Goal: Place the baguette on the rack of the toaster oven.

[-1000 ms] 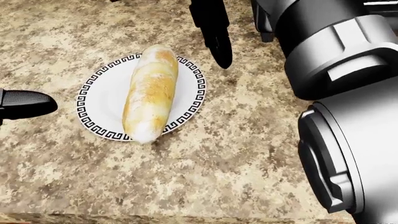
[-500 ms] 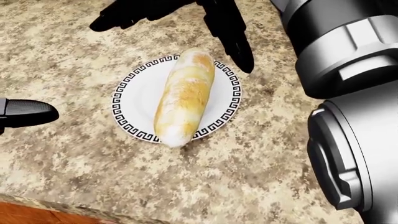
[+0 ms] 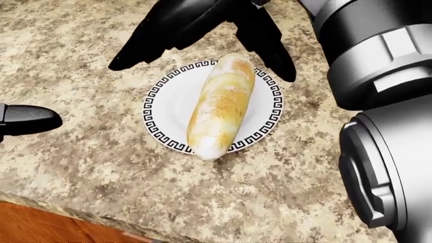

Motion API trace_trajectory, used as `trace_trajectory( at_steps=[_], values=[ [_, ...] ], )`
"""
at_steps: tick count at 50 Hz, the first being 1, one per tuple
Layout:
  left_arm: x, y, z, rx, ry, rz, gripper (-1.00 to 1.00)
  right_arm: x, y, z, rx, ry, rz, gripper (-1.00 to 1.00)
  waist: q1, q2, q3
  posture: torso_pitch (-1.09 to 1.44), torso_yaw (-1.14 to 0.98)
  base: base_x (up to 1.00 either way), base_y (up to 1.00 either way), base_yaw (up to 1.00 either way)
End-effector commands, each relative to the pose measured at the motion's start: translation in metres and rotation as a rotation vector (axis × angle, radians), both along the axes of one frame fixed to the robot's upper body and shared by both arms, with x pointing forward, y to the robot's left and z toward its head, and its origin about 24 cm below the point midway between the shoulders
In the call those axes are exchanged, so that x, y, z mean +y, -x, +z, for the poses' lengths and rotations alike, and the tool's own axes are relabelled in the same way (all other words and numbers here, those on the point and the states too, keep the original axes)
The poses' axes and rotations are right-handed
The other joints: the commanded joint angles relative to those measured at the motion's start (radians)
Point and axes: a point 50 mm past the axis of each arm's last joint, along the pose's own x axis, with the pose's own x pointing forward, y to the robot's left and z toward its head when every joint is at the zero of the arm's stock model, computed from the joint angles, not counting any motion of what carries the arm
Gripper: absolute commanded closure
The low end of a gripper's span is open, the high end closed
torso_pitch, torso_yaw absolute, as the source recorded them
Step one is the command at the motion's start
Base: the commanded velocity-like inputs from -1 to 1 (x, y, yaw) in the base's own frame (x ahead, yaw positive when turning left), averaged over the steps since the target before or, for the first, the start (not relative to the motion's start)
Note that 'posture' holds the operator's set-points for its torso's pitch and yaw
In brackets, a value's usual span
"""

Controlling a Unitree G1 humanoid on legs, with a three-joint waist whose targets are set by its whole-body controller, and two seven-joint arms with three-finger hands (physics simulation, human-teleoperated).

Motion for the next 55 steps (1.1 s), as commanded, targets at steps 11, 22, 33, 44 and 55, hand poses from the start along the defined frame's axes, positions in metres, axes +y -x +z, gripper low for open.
trace_trajectory(
  at_steps=[11,22,33,44,55],
  values=[
    [0.001,0.006,0.010,-0.072,-0.015,0.013,-1.00,-0.003,0.004,0.016,-0.026,-0.013,-0.001,-1.00,0.008,0.000,-0.028,0.00,0.42,0.00,0.00,0.00],
    [0.002,0.007,0.008,-0.070,-0.015,0.018,-1.00,-0.008,0.000,0.004,0.007,0.005,-0.031,-1.00,0.015,0.000,-0.031,0.00,0.42,0.00,0.00,0.00],
    [0.002,0.007,0.009,-0.072,-0.017,0.019,-1.00,-0.015,-0.005,-0.001,-0.008,0.019,-0.069,-1.00,0.021,-0.001,-0.033,0.00,0.42,0.00,0.00,0.00],
    [0.003,0.007,0.010,-0.072,-0.017,0.019,-1.00,-0.021,-0.012,-0.006,-0.071,0.044,-0.124,-1.00,0.027,-0.003,-0.035,0.00,0.42,0.00,0.00,0.00],
    [0.004,0.008,0.008,-0.072,-0.019,0.027,-1.00,-0.021,-0.016,-0.014,-0.092,0.053,-0.135,-1.00,0.032,-0.005,-0.035,0.00,0.42,0.00,0.00,0.00]
  ],
)
